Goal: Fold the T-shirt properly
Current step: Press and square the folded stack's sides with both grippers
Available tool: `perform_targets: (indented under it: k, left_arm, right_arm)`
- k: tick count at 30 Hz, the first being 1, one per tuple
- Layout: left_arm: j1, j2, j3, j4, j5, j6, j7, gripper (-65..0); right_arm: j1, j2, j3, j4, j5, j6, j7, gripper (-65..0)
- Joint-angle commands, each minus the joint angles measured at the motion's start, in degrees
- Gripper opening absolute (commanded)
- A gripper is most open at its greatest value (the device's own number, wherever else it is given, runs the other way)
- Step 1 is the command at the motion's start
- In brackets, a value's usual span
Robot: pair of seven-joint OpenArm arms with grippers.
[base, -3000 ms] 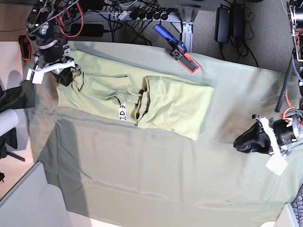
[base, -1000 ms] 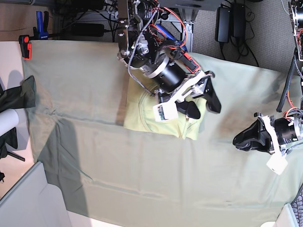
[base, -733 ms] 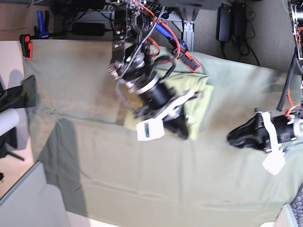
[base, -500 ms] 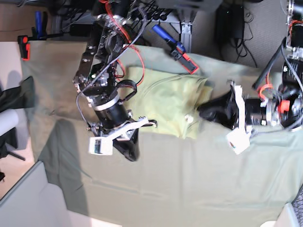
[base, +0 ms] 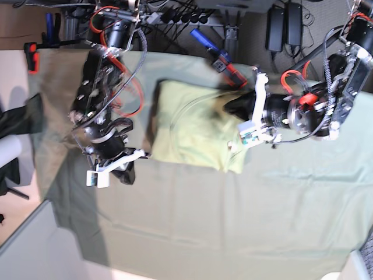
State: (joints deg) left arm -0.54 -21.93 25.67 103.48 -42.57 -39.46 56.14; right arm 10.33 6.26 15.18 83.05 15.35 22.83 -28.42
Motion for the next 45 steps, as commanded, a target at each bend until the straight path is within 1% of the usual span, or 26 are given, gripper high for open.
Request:
perform_targets:
  k: [1, 6, 8, 12, 15, 17, 23, 33, 39, 45]
  left_arm:
    - [-0.15, -0.33, -0.24, 0.79, -0.87, -0.54, -1.09, -65.0]
    - [2.54, -0.31, -0.24, 0.66, -1.05, -0.54, -2.03, -65.0]
    - [2.60, -0.31, -0.24, 0.02, 0.04, -0.54, -2.99, -65.0]
    - [2.45, -0.33, -0.24, -3.78, 3.32, -0.54, -6.93, -65.0]
    - [2.40, -0.31, -0.24, -7.48, 5.97, -0.54, -8.26, -65.0]
    - [2.45, -0.66, -0.24, -9.11, 6.64, -0.54, -8.35, -65.0]
    - [2.25, -0.79, -0.72, -9.97, 6.67, -0.54, -8.41, -65.0]
    - [-0.70, -0.79, -1.20, -9.97, 7.21, -0.54, -8.48, -65.0]
    - [-1.95, -0.79, -1.38, -11.89, 8.76, -0.54, -10.08, -65.0]
    - [-3.37, -0.79, -1.38, -16.41, 12.15, -0.54, -13.68, -65.0]
  right_arm:
    - [2.16, 0.66, -0.83, -0.57, 0.94, 1.55, 1.73, -65.0]
    - [5.51, 0.70, -3.93, -4.70, 0.92, 1.57, 1.70, -65.0]
    - [6.25, 0.70, -5.35, -4.90, 0.90, 1.57, 1.66, -65.0]
    - [6.32, 0.70, -8.26, -4.90, 0.83, 1.60, 1.60, -65.0]
    - [6.14, 0.70, -10.21, -4.90, 0.42, 1.60, 1.40, -65.0]
    - [6.16, 0.68, -10.88, -4.90, 0.46, 1.60, 1.44, -65.0]
    - [6.01, 0.68, -10.97, -4.90, 0.04, 1.60, 1.16, -65.0]
    - [5.99, 0.70, -10.97, -4.90, 0.09, 1.60, -1.81, -65.0]
    - [5.75, 0.72, -10.97, -4.90, 0.13, 1.60, -2.25, -65.0]
    - [3.80, 0.72, -10.97, -4.90, 0.28, 1.62, -2.25, -65.0]
